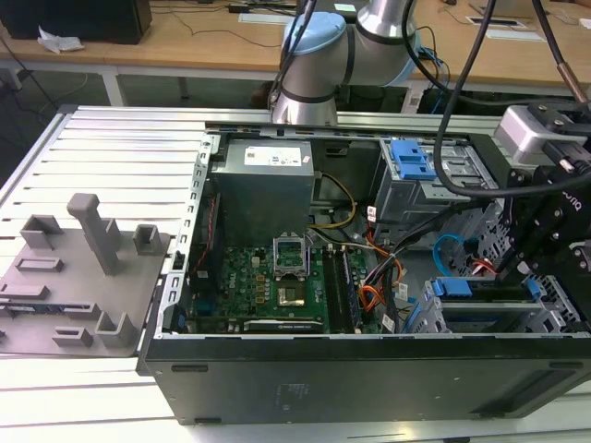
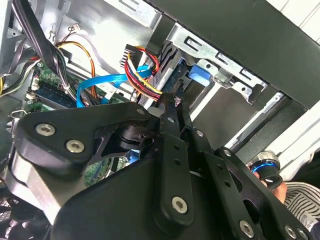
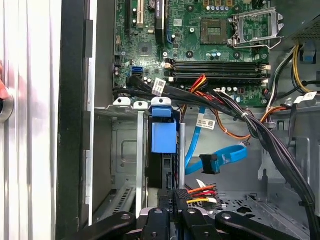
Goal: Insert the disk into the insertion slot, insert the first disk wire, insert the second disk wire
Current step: 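Insert the first disk wire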
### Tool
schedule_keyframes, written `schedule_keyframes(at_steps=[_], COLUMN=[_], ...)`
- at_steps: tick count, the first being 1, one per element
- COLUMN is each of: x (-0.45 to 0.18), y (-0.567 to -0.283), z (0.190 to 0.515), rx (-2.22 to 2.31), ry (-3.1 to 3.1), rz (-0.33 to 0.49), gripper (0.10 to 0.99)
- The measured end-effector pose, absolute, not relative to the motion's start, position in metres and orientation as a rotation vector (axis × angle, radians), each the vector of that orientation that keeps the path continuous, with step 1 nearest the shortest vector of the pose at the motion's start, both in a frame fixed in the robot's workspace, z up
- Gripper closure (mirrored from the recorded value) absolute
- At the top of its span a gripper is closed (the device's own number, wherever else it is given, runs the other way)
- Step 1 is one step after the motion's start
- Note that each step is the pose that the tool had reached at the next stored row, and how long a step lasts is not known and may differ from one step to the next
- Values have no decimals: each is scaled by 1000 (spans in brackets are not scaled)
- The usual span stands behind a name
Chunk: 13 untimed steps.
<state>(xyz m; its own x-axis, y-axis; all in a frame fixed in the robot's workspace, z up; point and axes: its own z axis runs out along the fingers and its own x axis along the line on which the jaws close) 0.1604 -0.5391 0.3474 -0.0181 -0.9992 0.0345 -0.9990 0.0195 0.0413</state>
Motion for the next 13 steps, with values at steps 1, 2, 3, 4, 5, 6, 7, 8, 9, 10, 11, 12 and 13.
schedule_keyframes(at_steps=[1, 2, 3, 4, 5, 6, 7, 8, 9, 10, 11, 12, 13], x=[160, 161, 161, 162, 162, 164, 165, 165, 165, 165, 165, 165, 164], y=[-539, -539, -539, -539, -539, -539, -539, -539, -539, -539, -539, -539, -540], z=[347, 344, 344, 344, 343, 343, 342, 342, 342, 343, 343, 343, 343], rx=[2163, 2163, 2163, 2163, 2163, 2163, 2163, 2164, 2164, 2167, 2169, 2169, 2169], ry=[-2204, -2204, -2204, -2204, -2204, -2204, -2204, -2205, -2206, -2208, -2209, -2209, -2210], rz=[-8, -9, -9, -9, -10, -10, -11, -12, -14, -19, -20, -19, -19], gripper=[925, 925, 925, 925, 925, 925, 925, 925, 925, 925, 925, 925, 925])
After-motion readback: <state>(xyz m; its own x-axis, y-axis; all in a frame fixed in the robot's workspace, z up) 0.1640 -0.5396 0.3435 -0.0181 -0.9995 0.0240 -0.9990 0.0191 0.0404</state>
